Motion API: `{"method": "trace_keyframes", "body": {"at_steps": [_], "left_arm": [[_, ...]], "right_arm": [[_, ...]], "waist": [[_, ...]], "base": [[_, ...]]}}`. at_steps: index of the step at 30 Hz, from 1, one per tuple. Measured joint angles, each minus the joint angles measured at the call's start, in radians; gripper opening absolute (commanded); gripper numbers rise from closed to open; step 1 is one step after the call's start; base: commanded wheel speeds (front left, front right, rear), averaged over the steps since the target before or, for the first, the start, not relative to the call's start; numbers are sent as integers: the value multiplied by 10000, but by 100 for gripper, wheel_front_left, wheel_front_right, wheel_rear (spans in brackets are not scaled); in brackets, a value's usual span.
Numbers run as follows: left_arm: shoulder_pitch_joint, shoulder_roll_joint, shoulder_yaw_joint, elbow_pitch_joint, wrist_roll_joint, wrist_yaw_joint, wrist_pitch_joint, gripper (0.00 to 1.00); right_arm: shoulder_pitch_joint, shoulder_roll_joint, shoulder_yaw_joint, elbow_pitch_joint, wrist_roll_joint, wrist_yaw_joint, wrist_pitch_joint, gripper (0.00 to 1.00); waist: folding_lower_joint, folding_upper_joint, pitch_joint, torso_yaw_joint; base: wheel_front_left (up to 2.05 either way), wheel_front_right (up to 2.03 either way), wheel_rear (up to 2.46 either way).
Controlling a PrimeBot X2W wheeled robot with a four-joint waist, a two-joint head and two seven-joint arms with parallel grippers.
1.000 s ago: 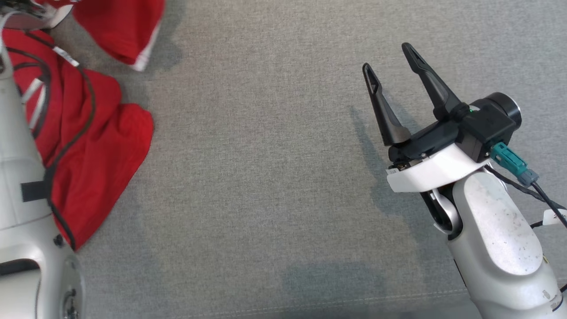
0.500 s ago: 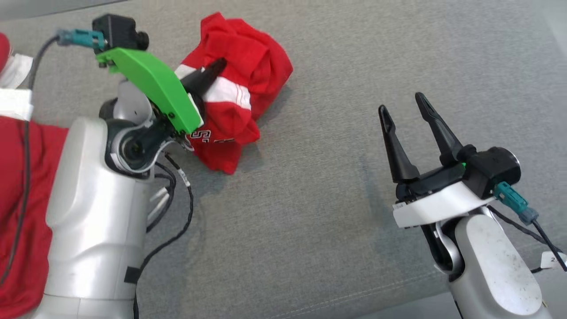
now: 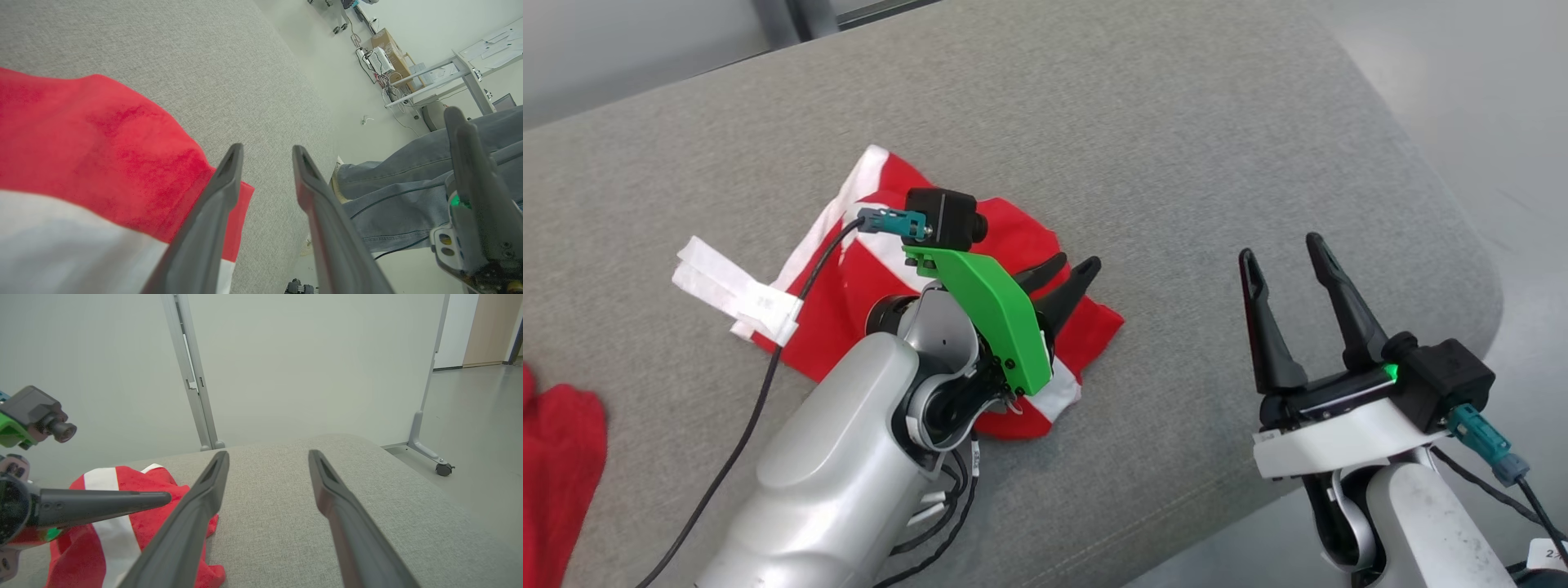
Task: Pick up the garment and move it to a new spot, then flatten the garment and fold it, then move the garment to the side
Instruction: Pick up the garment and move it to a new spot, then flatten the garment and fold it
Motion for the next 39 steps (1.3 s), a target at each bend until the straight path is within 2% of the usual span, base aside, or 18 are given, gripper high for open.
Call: {"method": "trace_keyframes", "body": {"at_steps": [6,11,14,18,25,33,39], "left_arm": [[-21,58,-456,90,261,788,-1045,100],[-525,138,-1095,94,619,825,-1672,100],[-1026,119,-1325,-13,1039,823,-2002,100],[-1447,117,-1337,59,1772,834,-2435,100],[-1470,249,-1212,477,2543,920,-2892,100],[-354,1298,-606,681,2600,1020,-3774,100],[-102,1964,67,244,2606,1022,-4460,100]], "right_arm": [[249,56,518,31,165,107,0,100],[782,86,650,426,249,222,0,100],[1191,86,644,644,247,280,0,100],[1306,88,662,917,128,407,0,100],[1284,42,905,1340,-128,644,2,100],[1123,-105,803,2031,-314,709,2,100],[1124,-117,838,2627,-412,746,2,100]], "waist": [[0,0,-59,-891],[0,0,-140,-1619],[0,0,-234,-1636],[0,0,-301,-1350],[0,0,-480,-417],[0,0,-650,865],[1,0,-701,1681]], "base": [[0,0,0],[0,0,0],[0,0,0],[0,0,0],[0,0,0],[0,0,0],[0,0,0]]}}
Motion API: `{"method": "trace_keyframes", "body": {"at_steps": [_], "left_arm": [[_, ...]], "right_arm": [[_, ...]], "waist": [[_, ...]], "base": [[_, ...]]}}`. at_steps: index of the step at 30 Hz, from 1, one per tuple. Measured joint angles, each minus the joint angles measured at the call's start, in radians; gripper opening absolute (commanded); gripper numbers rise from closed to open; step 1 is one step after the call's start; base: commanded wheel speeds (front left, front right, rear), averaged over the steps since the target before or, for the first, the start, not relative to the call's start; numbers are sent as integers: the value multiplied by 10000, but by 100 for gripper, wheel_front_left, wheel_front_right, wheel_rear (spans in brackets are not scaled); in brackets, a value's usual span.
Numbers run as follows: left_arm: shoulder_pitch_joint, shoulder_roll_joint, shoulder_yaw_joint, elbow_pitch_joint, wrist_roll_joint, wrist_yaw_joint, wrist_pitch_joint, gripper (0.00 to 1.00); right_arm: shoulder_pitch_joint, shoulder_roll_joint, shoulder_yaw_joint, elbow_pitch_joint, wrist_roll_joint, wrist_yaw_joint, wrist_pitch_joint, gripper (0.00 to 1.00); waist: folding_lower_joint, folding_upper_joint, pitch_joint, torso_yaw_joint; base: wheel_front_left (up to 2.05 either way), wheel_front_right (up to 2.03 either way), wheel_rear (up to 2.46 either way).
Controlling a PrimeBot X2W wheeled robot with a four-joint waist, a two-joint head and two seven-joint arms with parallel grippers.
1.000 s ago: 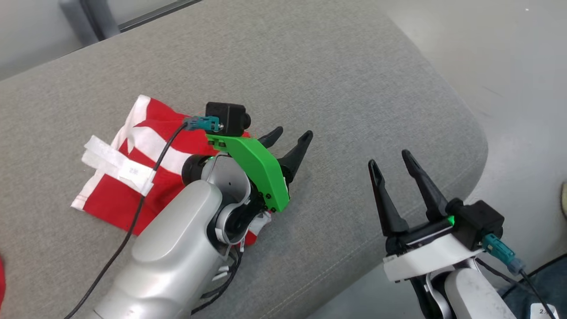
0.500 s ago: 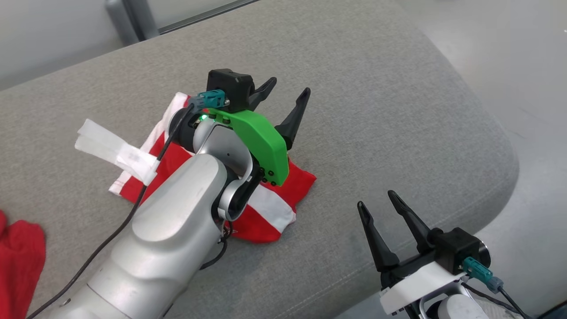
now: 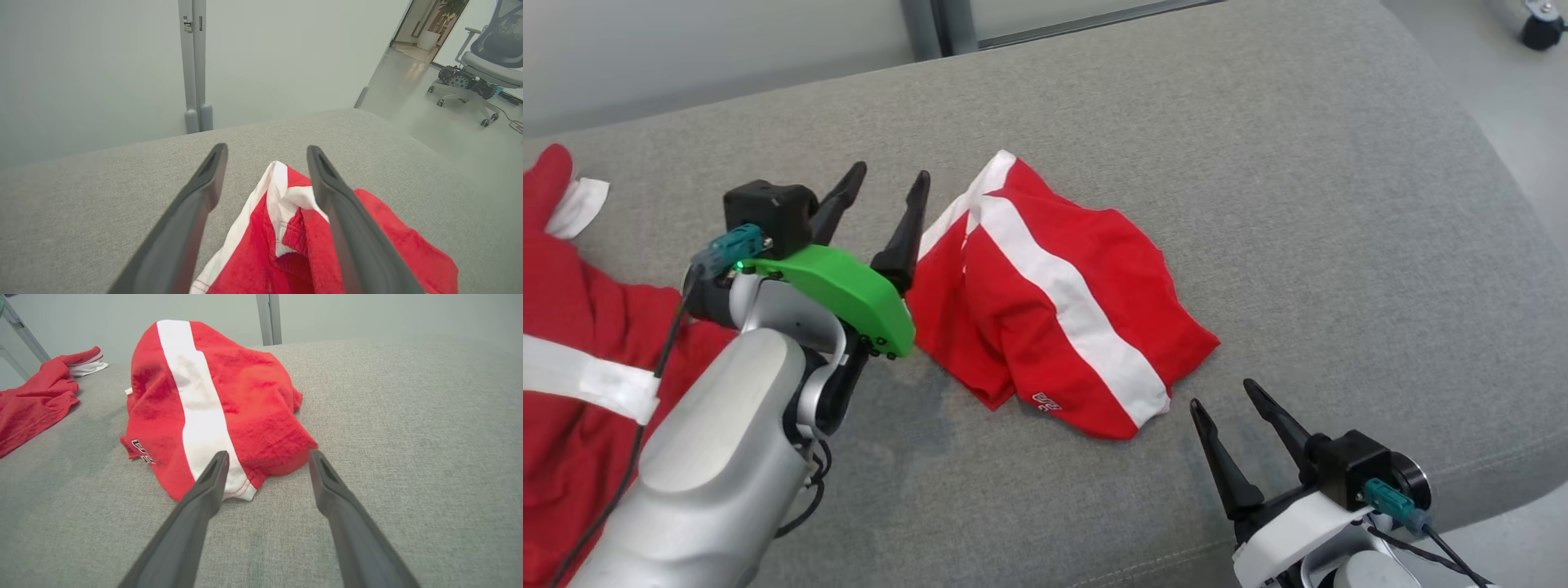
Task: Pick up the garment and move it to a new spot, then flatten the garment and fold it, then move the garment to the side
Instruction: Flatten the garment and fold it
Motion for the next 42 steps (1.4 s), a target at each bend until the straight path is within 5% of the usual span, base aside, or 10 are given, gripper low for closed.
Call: {"method": "trace_keyframes", "body": {"at_steps": [13,40,42], "left_arm": [[930,1354,1083,-807,-58,88,-637,100],[1533,1965,1847,-2151,-278,119,-654,100],[1633,1969,1879,-2201,-278,119,-648,100]], "right_arm": [[-536,25,111,1480,-15,146,0,100],[-1383,46,334,2778,48,324,0,100],[-1448,50,360,2817,71,355,0,94]], "waist": [[0,0,83,1103],[0,0,407,1221],[0,0,410,1260]], "base": [[0,0,0],[0,0,0],[0,0,0]]}}
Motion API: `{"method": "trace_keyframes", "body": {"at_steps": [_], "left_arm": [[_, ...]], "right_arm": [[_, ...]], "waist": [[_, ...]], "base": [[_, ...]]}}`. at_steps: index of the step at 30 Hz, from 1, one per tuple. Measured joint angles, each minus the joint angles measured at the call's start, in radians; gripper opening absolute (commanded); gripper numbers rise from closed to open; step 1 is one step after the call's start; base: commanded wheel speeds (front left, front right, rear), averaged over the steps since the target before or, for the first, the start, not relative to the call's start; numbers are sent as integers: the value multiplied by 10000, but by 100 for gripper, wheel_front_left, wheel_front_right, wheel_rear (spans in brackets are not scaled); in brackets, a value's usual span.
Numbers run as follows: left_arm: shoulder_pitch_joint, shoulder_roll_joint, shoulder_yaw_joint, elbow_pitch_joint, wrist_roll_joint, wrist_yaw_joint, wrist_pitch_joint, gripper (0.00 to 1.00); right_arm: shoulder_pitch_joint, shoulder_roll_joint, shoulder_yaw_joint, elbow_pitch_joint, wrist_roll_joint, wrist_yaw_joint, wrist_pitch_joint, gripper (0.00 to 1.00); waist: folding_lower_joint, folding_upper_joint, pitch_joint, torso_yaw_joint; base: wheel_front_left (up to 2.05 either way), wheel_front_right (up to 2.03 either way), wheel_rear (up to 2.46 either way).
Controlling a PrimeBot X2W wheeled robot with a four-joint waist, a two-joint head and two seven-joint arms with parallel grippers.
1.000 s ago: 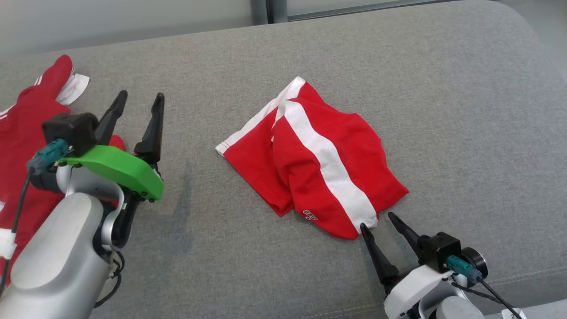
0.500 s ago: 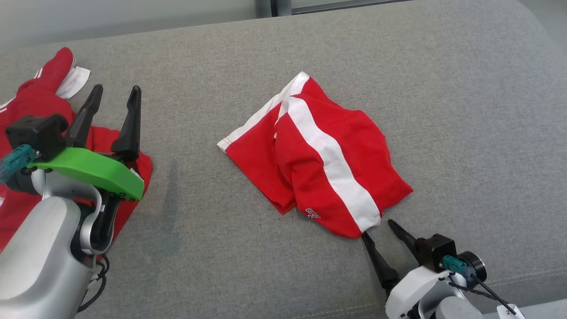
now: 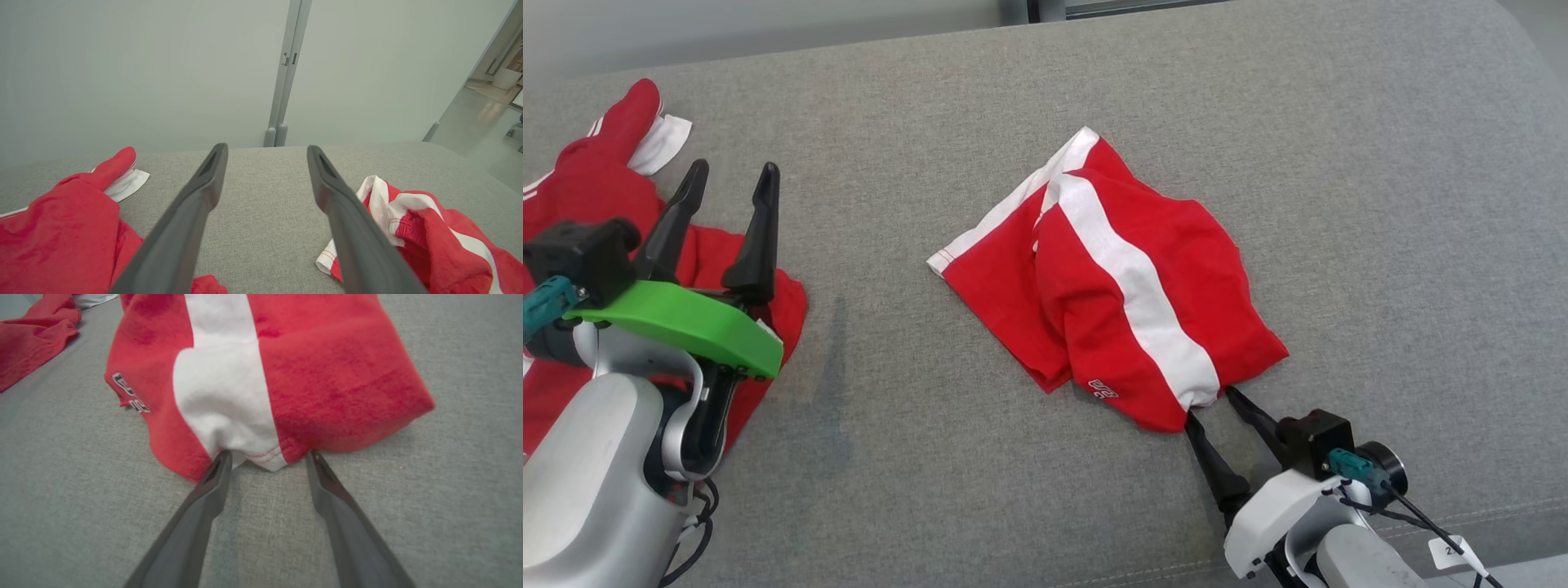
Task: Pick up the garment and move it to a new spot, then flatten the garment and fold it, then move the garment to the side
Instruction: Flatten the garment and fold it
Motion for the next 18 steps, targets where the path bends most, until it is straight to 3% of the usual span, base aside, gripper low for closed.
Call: {"method": "trace_keyframes", "body": {"at_steps": [3,5,6,7,12,13,15,18], "left_arm": [[102,17,61,-73,2,2,44,100],[137,27,82,-134,4,2,88,100],[147,29,102,-173,4,2,92,100],[155,35,123,-205,4,2,128,100],[238,44,167,-284,17,2,174,100],[289,48,176,-295,17,2,190,100],[355,58,184,-309,17,2,247,100],[371,90,211,-366,19,2,268,100]], "right_arm": [[-8,6,40,36,92,48,0,85],[-58,13,52,40,161,48,0,58],[-94,15,54,40,186,50,0,49],[-143,15,59,40,213,50,0,47],[-236,21,86,56,295,52,0,17],[-236,23,86,67,311,54,0,15],[-237,27,88,90,322,54,0,0],[-241,31,102,105,324,54,0,0]], "waist": [[0,0,1,33],[0,0,4,51],[0,0,6,58],[0,0,7,63],[0,0,10,69],[0,0,11,66],[0,0,13,57],[0,0,17,34]], "base": [[0,0,0],[0,0,0],[0,0,0],[0,0,0],[0,0,0],[0,0,0],[0,0,0],[0,0,0]]}}
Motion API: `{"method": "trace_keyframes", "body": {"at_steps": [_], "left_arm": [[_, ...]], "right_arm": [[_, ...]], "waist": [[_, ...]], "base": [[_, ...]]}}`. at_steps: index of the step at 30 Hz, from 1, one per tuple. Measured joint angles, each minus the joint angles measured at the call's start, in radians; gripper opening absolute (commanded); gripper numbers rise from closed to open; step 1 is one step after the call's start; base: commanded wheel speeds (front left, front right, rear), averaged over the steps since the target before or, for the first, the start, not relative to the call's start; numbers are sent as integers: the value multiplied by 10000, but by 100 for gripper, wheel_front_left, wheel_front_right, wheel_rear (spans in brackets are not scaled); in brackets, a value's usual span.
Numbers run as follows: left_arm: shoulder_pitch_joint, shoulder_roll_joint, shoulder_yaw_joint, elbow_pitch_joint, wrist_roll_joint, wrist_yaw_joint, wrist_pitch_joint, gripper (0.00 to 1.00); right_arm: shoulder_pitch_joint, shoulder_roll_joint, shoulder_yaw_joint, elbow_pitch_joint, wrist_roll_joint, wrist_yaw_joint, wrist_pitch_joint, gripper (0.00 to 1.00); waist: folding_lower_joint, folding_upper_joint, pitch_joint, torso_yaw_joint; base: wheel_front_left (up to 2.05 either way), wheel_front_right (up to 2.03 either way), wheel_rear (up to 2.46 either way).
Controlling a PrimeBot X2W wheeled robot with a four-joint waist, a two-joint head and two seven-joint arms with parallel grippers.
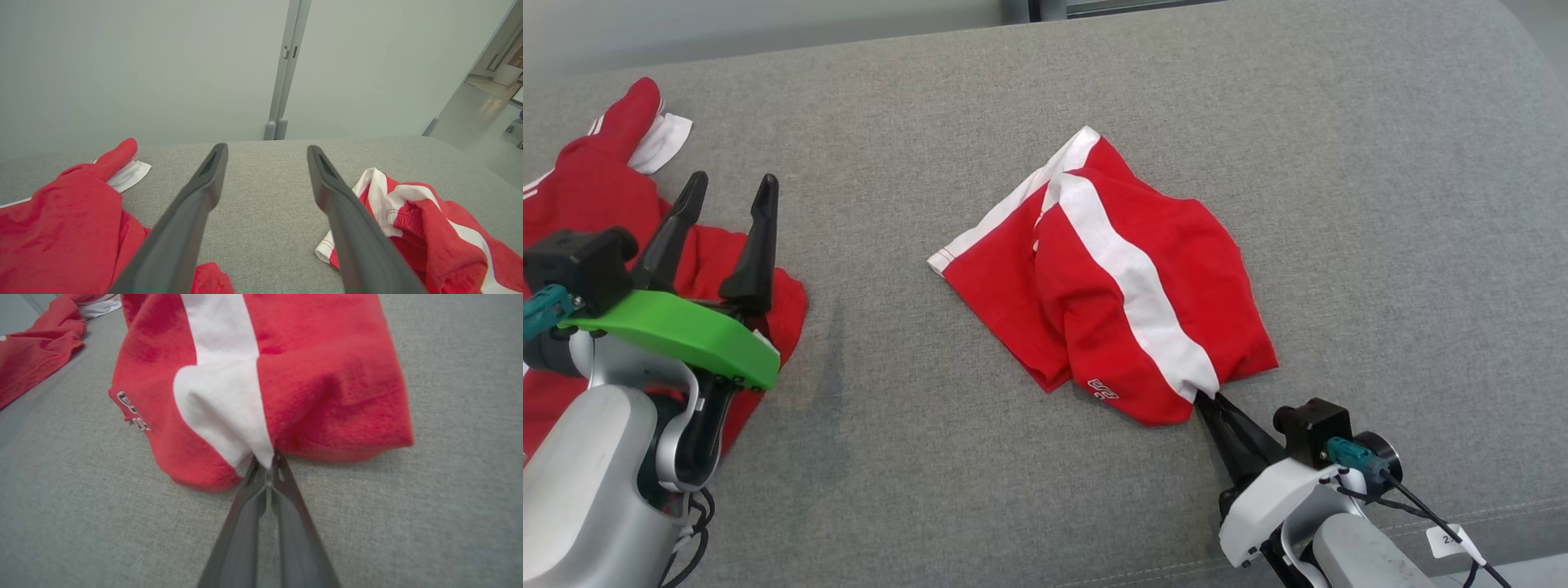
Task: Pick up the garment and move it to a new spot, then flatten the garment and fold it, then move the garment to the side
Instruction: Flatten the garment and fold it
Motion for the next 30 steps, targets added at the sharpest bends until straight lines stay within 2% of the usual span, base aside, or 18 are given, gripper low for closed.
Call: {"method": "trace_keyframes", "body": {"at_steps": [3,9,13,19,27,30], "left_arm": [[78,27,132,-59,27,0,75,100],[376,290,988,-163,-48,4,171,100],[405,395,1551,-328,-249,15,263,100],[699,397,1705,-794,-865,48,702,100],[951,355,1484,-1292,-1419,54,1530,100],[1160,171,1191,-1450,-2050,31,2052,100]], "right_arm": [[-12,0,38,-23,35,2,0,0],[-4,-171,155,-209,67,90,0,0],[85,-974,176,-148,90,92,0,0],[155,-2128,-255,-96,313,92,203,0],[121,-2723,-777,-136,901,105,489,0],[46,-3097,-966,-144,1043,105,587,0]], "waist": [[0,0,4,-52],[0,0,39,-305],[0,0,59,-553],[0,0,72,-1013],[0,0,116,-1631],[0,0,152,-1799]], "base": [[0,0,0],[0,0,0],[0,0,0],[0,0,0],[0,0,0],[0,0,0]]}}
